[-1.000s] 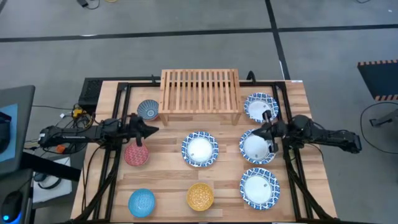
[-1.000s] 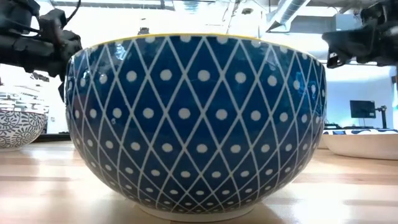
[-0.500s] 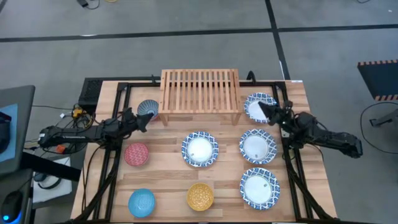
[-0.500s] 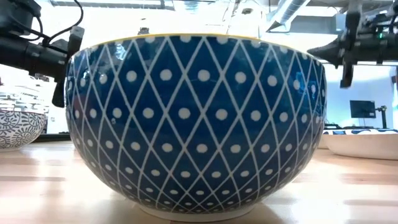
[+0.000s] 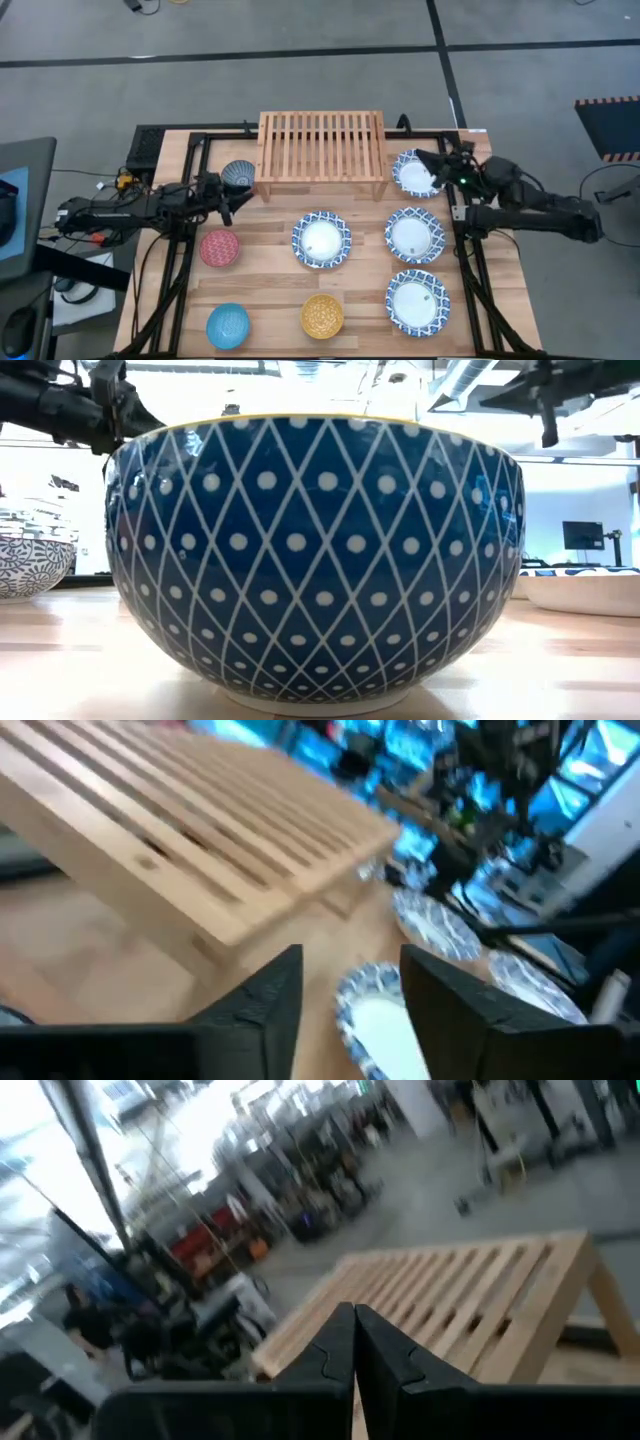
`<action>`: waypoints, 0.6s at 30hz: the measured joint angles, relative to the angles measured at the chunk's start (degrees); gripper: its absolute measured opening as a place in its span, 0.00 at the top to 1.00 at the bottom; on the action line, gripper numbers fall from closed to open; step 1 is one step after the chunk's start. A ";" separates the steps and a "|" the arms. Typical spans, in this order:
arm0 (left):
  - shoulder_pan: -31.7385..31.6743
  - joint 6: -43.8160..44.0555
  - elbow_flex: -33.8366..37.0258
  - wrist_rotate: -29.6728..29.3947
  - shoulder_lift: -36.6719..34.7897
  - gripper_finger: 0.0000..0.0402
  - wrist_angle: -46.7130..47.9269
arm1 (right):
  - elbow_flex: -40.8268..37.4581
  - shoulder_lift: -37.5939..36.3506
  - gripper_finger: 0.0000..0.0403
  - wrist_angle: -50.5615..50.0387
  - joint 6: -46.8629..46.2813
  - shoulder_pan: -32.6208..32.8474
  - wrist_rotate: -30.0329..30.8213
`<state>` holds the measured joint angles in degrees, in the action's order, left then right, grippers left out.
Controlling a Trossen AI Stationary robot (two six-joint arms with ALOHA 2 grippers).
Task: Place and stack bowls onto a shelf
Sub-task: Put the white bowl on the shelf
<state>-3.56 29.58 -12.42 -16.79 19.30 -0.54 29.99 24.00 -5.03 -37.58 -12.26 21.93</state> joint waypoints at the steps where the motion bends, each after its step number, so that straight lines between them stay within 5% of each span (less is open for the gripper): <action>1: -0.01 1.28 -0.38 1.47 1.99 0.60 0.07 | 1.30 2.19 0.94 -0.97 -0.28 0.43 -0.54; 10: 0.93 17.55 -1.10 8.17 21.23 0.58 -4.56 | 12.44 16.80 0.87 -6.23 3.10 3.22 -1.01; 18: 4.80 17.73 -7.77 7.15 38.64 0.58 -9.10 | 19.29 19.16 0.68 -12.71 10.90 4.98 -1.01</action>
<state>1.25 47.32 -20.19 -9.64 57.94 -9.64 49.28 43.16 -17.74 -26.68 -7.28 20.93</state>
